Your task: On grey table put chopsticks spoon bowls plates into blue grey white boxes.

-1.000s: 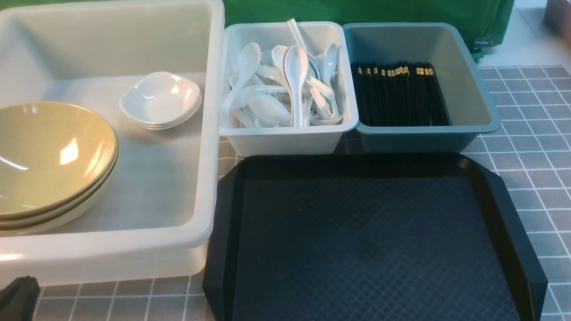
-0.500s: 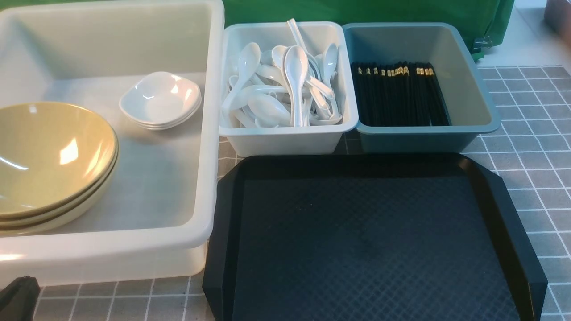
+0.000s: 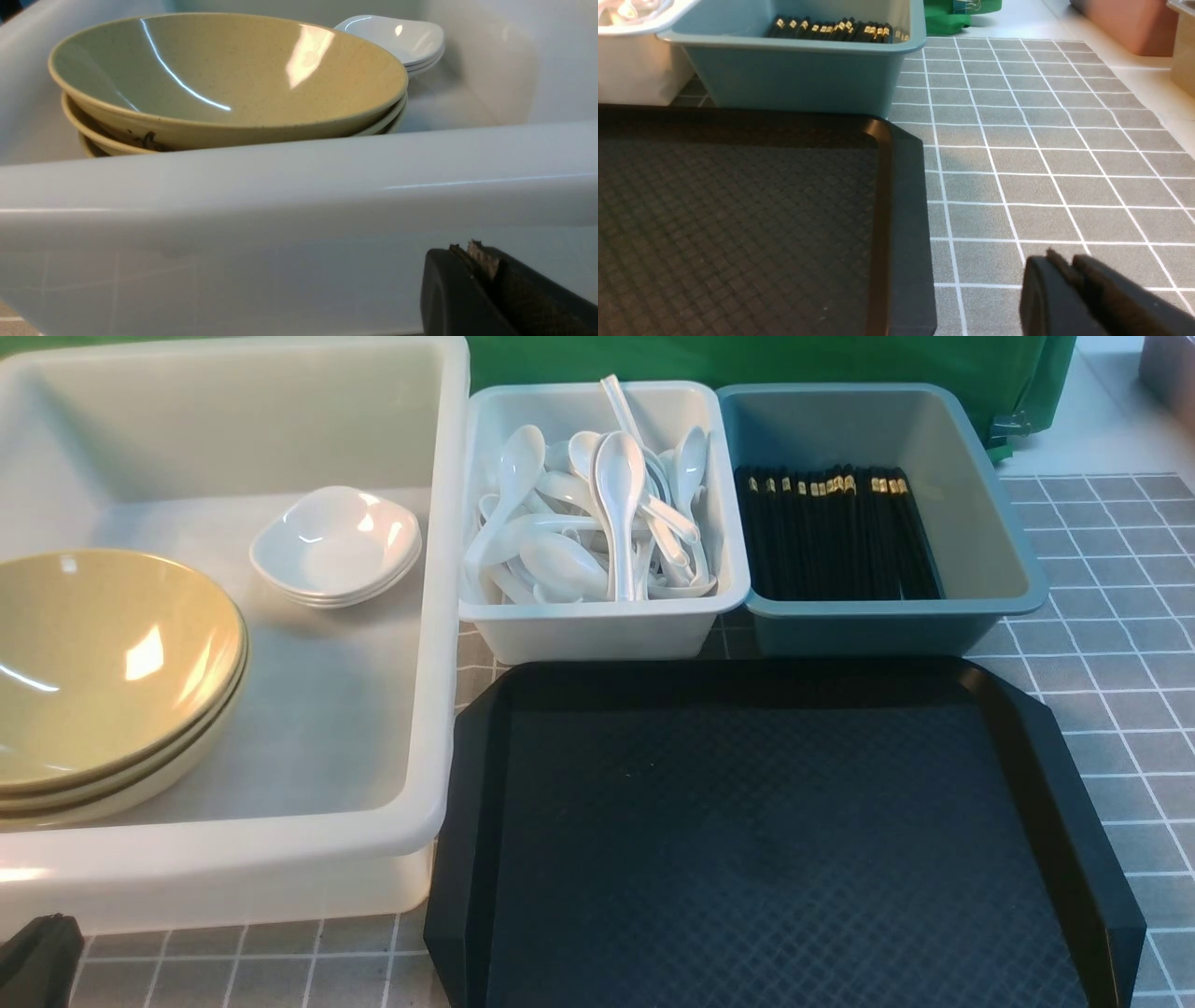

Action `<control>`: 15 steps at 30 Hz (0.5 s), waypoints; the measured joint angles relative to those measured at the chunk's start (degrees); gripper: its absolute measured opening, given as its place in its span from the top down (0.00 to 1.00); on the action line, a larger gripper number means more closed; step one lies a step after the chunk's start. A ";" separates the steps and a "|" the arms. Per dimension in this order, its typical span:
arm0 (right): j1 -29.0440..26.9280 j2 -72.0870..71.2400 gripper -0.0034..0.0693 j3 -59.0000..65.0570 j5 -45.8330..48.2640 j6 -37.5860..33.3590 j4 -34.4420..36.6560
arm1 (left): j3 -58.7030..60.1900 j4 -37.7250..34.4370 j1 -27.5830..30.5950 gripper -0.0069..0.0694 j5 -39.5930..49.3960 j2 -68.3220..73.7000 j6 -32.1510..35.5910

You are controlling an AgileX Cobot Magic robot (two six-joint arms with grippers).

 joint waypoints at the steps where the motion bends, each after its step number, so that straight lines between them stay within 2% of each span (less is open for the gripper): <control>1: 0.00 0.00 0.82 0.00 0.00 0.00 0.00 | 0.00 0.00 0.00 0.92 0.00 0.00 0.00; 15: 0.00 0.00 0.80 0.00 0.00 0.00 0.00 | 0.00 0.00 0.00 0.92 0.00 0.00 0.00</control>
